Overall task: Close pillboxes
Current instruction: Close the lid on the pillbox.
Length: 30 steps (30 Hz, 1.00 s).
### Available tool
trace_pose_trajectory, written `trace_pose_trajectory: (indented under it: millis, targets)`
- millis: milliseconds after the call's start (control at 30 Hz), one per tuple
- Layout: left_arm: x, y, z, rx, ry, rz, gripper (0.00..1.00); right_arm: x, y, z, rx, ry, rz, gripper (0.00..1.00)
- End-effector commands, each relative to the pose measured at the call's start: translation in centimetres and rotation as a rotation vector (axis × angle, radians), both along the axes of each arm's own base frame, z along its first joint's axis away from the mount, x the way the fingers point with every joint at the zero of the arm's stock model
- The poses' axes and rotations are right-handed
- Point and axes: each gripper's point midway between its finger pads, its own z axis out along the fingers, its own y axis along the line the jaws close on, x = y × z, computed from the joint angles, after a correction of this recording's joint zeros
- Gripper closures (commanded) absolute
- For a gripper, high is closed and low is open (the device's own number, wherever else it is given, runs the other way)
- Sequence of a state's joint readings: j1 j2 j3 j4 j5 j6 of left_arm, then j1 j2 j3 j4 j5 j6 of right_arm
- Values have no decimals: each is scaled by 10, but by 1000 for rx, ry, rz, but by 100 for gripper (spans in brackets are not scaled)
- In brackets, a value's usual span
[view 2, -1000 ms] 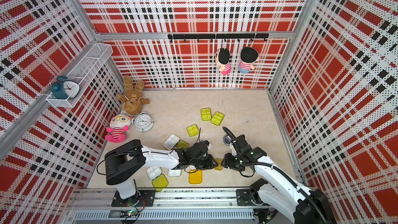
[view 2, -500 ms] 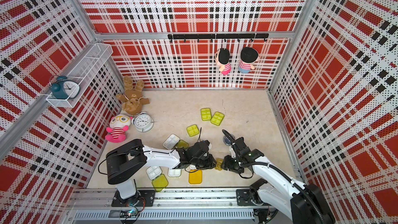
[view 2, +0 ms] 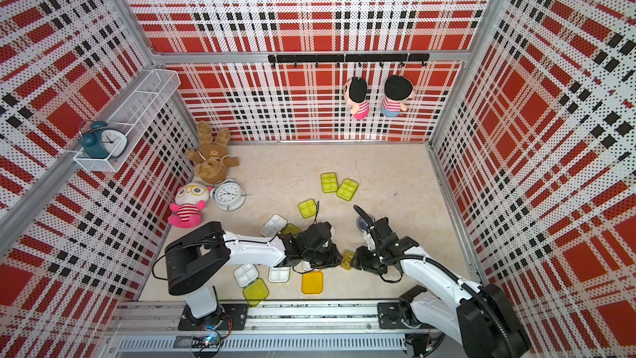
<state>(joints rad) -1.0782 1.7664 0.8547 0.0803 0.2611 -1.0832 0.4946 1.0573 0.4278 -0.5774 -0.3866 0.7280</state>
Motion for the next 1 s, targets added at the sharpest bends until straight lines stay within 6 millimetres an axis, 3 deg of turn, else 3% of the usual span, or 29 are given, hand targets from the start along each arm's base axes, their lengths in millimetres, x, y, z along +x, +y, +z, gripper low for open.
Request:
trace_pose_trajectory:
  millis: [0, 533, 733, 967]
  targets:
    - [7, -4, 26, -57, -50, -1, 77, 4, -2, -1, -15, -20, -5, 46]
    - [18, 21, 33, -42, -67, 56, 73, 22, 12, 15, 25, -60, 3, 46]
    - [23, 29, 32, -38, -74, 80, 73, 23, 18, 8, 20, -40, 22, 46]
    - [19, 24, 27, -45, -63, 54, 73, 21, 21, -3, -3, -17, 38, 46]
